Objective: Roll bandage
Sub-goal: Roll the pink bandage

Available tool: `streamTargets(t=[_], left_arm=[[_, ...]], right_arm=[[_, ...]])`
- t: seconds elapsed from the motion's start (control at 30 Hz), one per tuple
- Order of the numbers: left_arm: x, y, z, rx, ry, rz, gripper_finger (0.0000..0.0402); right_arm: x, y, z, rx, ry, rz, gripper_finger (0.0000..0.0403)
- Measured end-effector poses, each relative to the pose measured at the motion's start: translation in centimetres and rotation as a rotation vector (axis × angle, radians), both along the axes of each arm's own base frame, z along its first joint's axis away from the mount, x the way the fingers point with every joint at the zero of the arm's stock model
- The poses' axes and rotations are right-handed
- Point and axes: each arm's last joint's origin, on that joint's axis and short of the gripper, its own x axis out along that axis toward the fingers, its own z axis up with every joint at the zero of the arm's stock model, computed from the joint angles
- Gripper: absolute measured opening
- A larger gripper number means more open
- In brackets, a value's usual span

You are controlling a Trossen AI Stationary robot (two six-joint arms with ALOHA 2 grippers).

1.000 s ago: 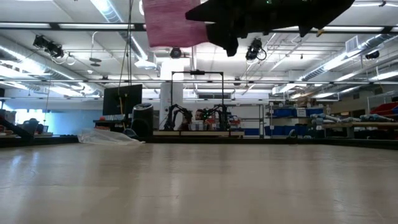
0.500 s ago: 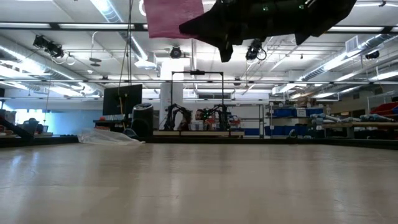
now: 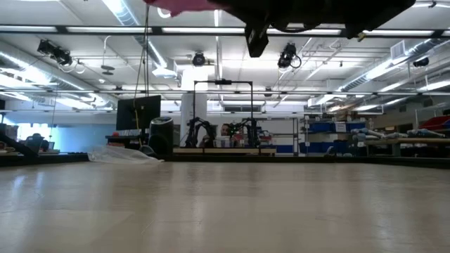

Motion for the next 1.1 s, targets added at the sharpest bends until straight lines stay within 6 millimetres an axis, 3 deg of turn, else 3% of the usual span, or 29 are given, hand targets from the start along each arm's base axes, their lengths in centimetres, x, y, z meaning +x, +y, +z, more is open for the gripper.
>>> streamTargets(t=[0.4, 0.73, 1.1], left_arm=[[2.2, -0.5, -3.3, 0.106, 0.173, 0.031, 0.0016], [3.4, -1.5, -5.1, 0.122, 0.256, -0.091, 0.0016], [4.2, -3.2, -5.4, 0.146, 0.252, -0.242, 0.0016]], right_arm=[[0.8, 1.2, 4.0, 0.014, -0.064, 0.037, 0.0002], [0.4, 0.8, 7.9, -0.04, -0.1, -0.026, 0.0001], [0.6, -0.2, 8.6, -0.073, -0.098, -0.141, 0.0001]])
